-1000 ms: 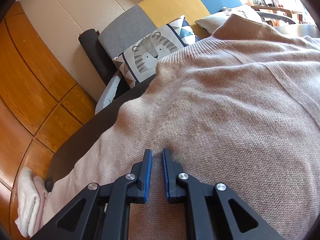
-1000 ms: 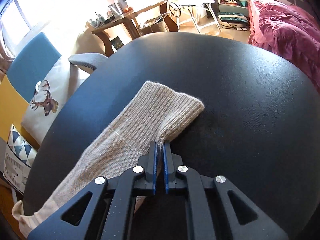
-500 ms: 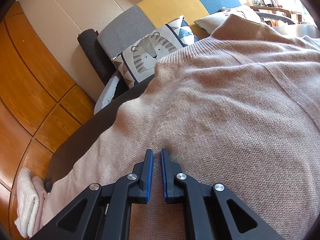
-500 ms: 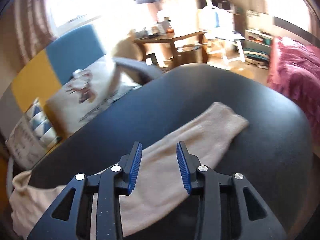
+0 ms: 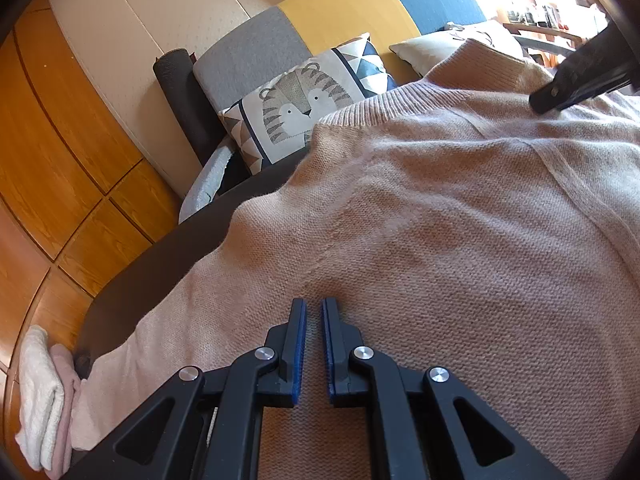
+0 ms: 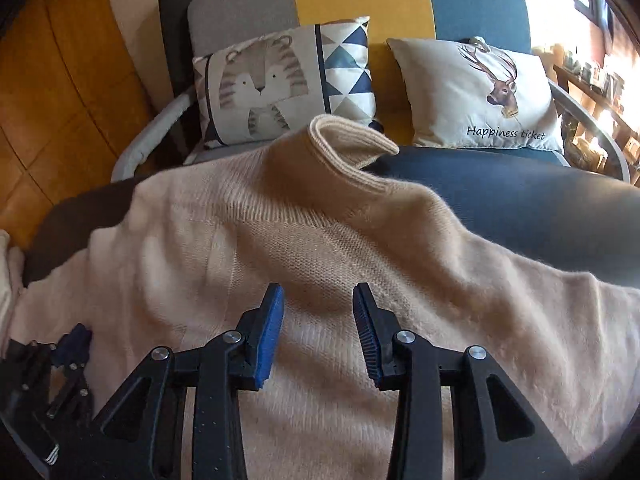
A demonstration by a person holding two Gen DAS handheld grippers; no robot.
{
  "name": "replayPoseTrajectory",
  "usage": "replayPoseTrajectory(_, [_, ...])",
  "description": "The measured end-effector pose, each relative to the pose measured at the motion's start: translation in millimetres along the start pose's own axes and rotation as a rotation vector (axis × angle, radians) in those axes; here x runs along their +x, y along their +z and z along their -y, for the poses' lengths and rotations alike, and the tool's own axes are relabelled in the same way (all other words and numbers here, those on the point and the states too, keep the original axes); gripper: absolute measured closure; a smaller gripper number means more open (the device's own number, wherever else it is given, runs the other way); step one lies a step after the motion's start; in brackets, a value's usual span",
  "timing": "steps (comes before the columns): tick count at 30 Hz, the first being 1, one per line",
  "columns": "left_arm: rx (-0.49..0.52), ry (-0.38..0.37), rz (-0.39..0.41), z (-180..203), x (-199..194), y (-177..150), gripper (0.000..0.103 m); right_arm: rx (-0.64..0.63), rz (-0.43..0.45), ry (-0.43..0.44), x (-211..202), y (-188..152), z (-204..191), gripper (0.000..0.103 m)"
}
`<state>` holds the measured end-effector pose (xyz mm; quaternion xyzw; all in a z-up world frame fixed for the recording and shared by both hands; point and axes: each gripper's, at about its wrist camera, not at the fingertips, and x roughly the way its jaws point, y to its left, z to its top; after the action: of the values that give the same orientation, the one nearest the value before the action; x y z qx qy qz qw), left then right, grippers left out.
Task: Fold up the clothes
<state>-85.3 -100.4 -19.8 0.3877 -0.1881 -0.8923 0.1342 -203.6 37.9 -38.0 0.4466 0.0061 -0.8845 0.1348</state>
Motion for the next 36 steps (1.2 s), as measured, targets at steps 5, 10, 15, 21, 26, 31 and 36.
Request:
replayPoseTrajectory(5, [-0.02, -0.021, 0.004, -3.6, 3.5, -0.6, 0.097, 0.01, 0.028, -0.128, 4.8, 4.8, 16.1, 0.075])
replayPoseTrajectory(10, [-0.036, -0.038, 0.008, -5.7, 4.3, 0.9, 0.097, 0.033, 0.048, -0.117, -7.7, 5.2, 13.3, 0.073])
replayPoseTrajectory(15, [-0.037, -0.039, 0.01, -4.2, 3.0, 0.4, 0.097, 0.056, 0.069, -0.106, -20.2, 5.6, 10.5, 0.071])
replayPoseTrajectory(21, [-0.049, -0.058, 0.009, -5.9, 1.7, -0.6, 0.097, -0.062, 0.046, -0.019, -21.4, -23.5, -55.2, 0.063])
replayPoseTrajectory(26, [-0.097, -0.116, 0.002, -18.2, 2.6, -1.8, 0.094, -0.211, 0.049, -0.21, -5.3, -32.9, -91.9, 0.054])
replayPoseTrajectory(31, [-0.333, -0.337, -0.028, -74.7, 6.6, -22.3, 0.086, -0.204, 0.054, -0.22, -5.0, -33.6, -90.0, 0.047])
replayPoseTrajectory(36, [-0.728, -0.26, -0.062, -180.6, 7.4, -107.2, 0.086, -0.193, 0.058, -0.224, -5.1, -34.2, -87.2, 0.045])
